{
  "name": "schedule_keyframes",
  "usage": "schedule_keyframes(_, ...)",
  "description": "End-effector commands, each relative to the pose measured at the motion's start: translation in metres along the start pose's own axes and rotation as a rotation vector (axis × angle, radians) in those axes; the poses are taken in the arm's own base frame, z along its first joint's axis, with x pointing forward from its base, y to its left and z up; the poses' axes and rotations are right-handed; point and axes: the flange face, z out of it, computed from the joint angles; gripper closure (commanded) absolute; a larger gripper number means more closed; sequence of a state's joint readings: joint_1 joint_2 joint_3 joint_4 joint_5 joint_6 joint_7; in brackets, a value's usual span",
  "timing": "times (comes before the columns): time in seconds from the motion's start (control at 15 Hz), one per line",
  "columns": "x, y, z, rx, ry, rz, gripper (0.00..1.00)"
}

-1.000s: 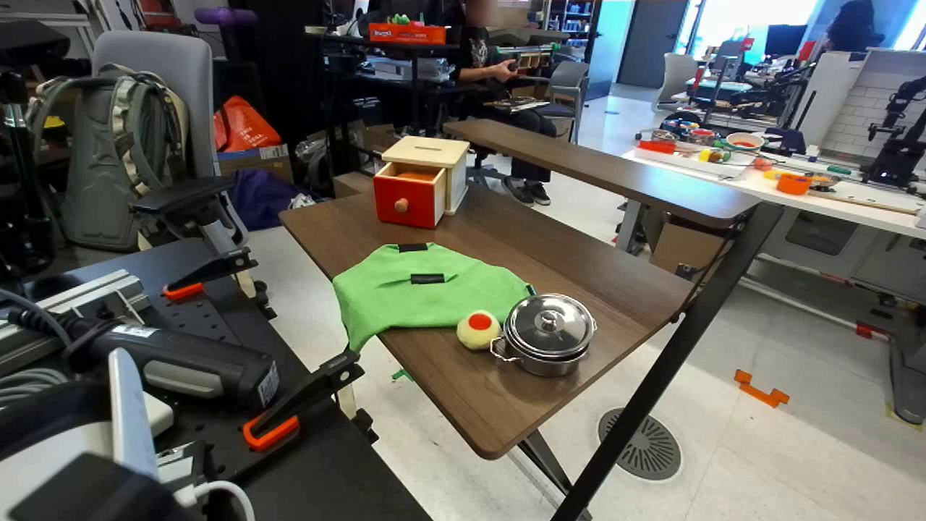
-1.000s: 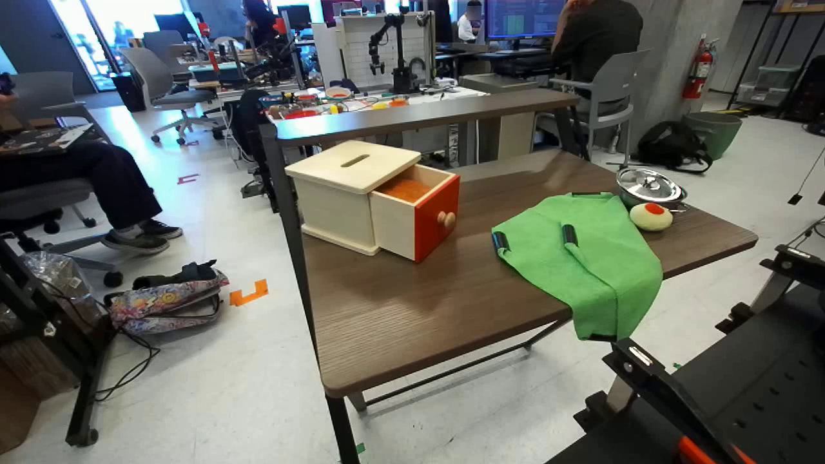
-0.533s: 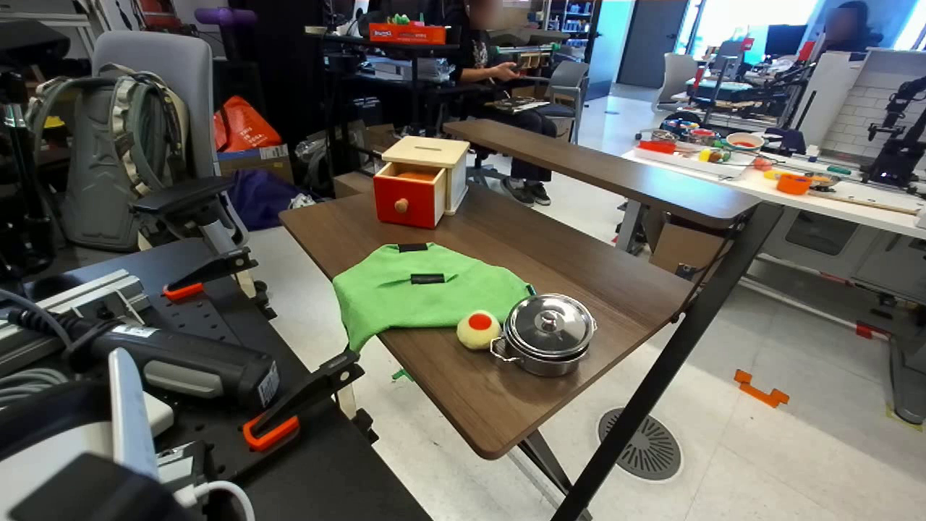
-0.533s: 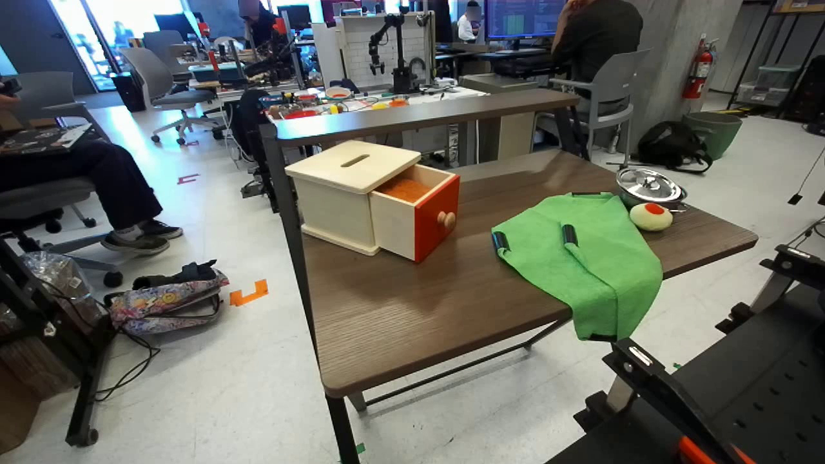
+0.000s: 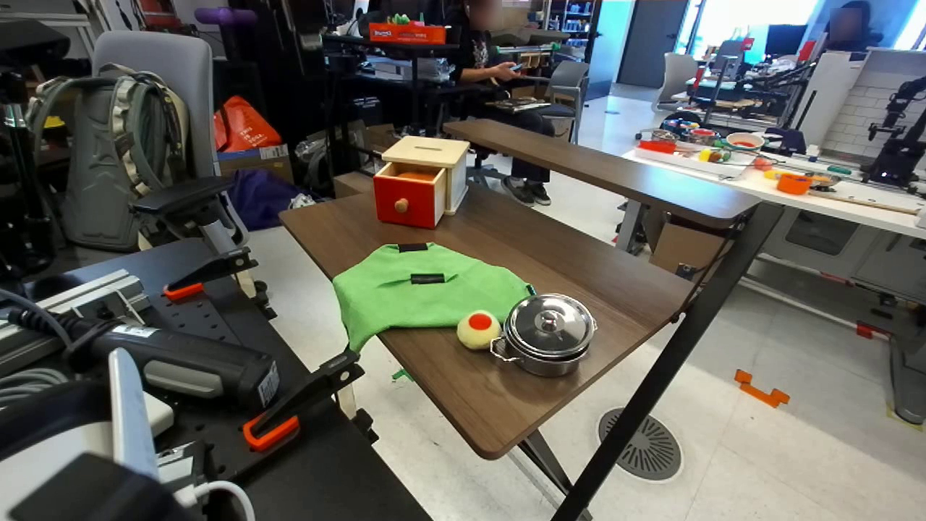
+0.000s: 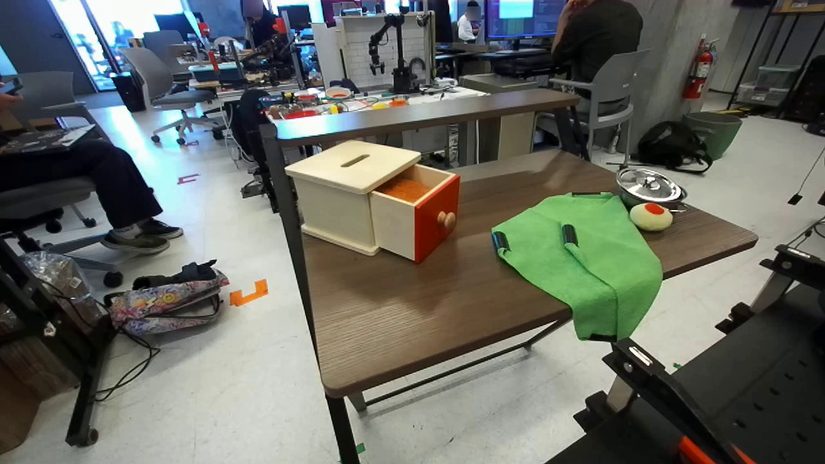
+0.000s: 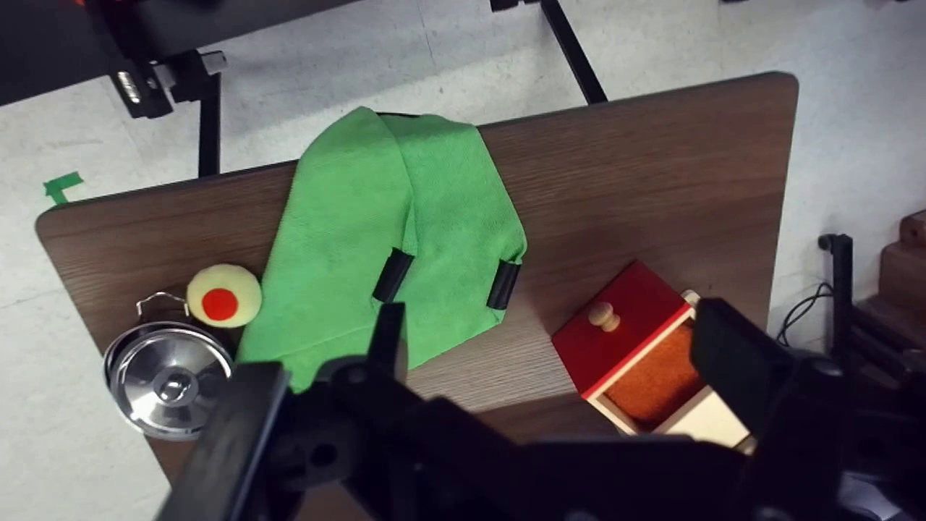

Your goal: Fold the green cloth

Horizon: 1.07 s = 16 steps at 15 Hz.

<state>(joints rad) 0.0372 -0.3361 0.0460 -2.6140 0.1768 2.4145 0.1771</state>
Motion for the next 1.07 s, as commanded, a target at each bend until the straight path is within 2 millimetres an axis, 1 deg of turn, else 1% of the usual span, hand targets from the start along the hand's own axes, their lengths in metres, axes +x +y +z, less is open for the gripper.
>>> schedule_keyframes(0.0,0.021,-0.011,0.055,0.025,0.004,0.093,0.0)
schedule_keyframes(0.27,0.045,-0.012,0.112,0.034,-0.026,0.156,0.0)
schedule_keyframes(0.4,0.057,-0.014,0.138,0.038,-0.047,0.174,0.0)
schedule_keyframes(0.6,0.072,-0.019,0.17,0.043,-0.08,0.193,0.0)
schedule_keyframes(0.87,0.08,-0.026,0.214,0.014,-0.122,0.186,0.0)
schedule_keyframes(1.0,0.08,-0.027,0.234,-0.01,-0.147,0.181,0.0)
